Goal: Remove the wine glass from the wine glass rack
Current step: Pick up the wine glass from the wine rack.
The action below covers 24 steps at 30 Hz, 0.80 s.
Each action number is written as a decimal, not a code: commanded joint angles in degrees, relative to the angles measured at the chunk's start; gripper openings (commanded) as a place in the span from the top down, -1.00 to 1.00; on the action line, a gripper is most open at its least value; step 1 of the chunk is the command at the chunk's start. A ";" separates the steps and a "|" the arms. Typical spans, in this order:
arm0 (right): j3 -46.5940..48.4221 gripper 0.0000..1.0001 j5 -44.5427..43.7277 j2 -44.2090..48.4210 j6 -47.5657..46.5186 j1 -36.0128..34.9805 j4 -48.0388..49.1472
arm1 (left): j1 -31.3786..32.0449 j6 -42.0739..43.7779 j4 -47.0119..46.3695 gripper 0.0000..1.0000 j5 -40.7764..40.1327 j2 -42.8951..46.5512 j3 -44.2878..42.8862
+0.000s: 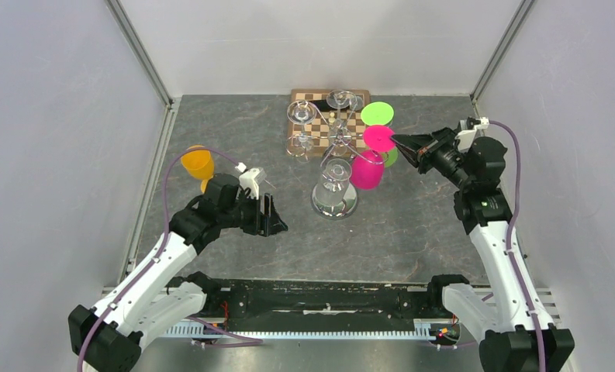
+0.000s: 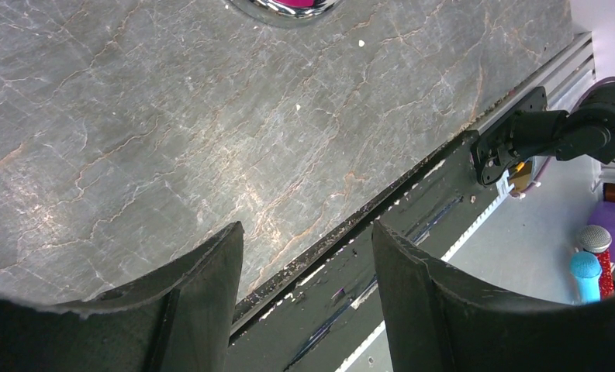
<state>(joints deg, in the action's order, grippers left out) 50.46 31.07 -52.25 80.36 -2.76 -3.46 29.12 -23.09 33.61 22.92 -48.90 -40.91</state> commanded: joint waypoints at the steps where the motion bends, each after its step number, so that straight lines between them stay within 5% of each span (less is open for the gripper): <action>1: -0.23 1.00 1.97 2.21 1.13 2.06 3.02 | 0.52 -0.64 -0.56 -0.36 -0.50 0.08 -0.14; 24: -2.56 1.00 6.98 15.00 0.05 7.33 -2.56 | 2.22 -0.77 -0.24 -0.35 -1.82 0.76 -0.30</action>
<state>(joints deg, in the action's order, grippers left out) 48.34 36.03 -39.86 81.34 4.51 -4.60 30.74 -23.09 34.15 22.37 -48.97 -40.91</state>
